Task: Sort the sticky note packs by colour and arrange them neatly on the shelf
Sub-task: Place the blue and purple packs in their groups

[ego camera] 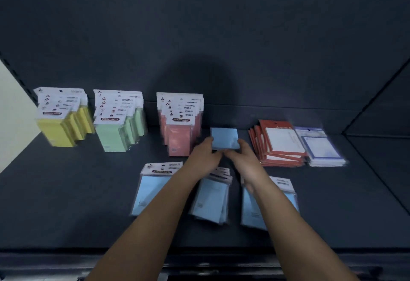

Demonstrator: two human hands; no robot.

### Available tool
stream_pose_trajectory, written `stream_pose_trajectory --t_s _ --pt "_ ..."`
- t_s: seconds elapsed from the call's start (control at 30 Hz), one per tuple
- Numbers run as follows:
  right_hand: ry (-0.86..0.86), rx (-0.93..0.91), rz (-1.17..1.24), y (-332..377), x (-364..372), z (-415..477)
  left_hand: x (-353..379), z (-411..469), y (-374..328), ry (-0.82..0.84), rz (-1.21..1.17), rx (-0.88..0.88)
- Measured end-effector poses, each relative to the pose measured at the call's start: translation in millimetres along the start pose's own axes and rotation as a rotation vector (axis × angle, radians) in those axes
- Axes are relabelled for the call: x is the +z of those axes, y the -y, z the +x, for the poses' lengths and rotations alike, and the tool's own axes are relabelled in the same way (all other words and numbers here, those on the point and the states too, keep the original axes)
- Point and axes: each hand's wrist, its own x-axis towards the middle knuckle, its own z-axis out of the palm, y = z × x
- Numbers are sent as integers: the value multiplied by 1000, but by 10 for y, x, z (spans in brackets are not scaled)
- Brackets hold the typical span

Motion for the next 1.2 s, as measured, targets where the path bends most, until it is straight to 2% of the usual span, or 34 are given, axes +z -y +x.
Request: stream_pose_trajectory --t_s 0.1,0.2,0.3,0.37,0.43,0.5,0.57,0.63,0.73,0.83,1.0,1.1,1.2 --pt "-4 72 109 23 -21 96 128 253 72 -31 -42 -100" --pt "-25 123 164 94 -90 118 197 386 86 -199 -210 -169" --pt "27 150 242 94 -148 59 211 383 36 -427 -275 -70" --pt "16 122 196 60 -165 50 192 314 -56 -477 -325 25" --pt "-102 -11 36 8 -178 86 156 221 -159 -453 -389 96" --pt "-257 -236 -182 25 -211 112 84 106 -236 -400 -453 151" --pt "-319 -393 -292 130 -242 55 -18 -32 -277 -353 -534 194" --pt "-240 -429 -263 240 -241 -19 -149 -172 -272 -356 -586 211" --pt "-44 -355 -12 359 -143 -156 -339 -382 -199 -380 -645 201" --pt "105 -282 210 388 65 -253 -491 -569 -39 -404 -573 184" --pt "72 -275 6 306 443 -336 -690 -850 218 -573 -355 233" --pt "163 -98 103 295 611 -417 -770 -975 315 -625 -380 232" --pt "179 -40 151 302 706 -466 -786 -1028 369 -636 -367 234"
